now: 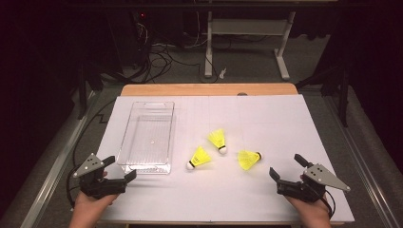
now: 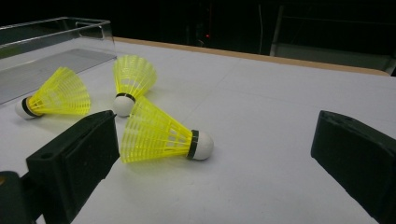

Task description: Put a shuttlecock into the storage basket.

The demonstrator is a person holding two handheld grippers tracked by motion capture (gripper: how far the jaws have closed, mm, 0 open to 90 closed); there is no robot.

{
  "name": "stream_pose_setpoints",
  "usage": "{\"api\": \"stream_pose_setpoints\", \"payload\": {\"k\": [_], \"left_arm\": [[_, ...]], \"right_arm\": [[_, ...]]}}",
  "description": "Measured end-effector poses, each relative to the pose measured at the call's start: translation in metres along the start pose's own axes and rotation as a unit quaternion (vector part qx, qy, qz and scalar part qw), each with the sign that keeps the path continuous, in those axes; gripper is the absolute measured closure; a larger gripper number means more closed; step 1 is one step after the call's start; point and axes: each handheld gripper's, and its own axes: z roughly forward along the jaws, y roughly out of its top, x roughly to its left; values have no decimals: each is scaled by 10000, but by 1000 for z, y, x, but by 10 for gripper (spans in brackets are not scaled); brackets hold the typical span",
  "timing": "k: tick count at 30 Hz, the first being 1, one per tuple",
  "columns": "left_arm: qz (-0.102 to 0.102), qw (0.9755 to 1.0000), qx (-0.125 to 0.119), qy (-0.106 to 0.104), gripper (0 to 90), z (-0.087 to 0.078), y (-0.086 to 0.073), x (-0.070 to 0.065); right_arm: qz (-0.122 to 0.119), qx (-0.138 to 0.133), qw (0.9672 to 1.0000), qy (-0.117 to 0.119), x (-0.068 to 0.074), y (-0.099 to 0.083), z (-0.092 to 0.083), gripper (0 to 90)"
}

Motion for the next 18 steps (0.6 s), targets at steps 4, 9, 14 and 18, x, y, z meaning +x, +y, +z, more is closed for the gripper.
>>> {"api": "stream_pose_setpoints", "payload": {"k": [4,9,14,18], "left_arm": [[-82,9997,225,-1,2,4,-2,1],[-115,9989,450,-29,2,9,-3,1],[-157,9978,651,19,2,12,-4,1],[-129,9963,851,56,2,15,-5,0]], "right_arm": [[2,0,10000,7,0,0,0,16],[-19,-2,10000,17,0,0,0,16],[-22,-6,10000,25,1,0,0,16],[-60,1,10000,41,1,0,0,17]]}}
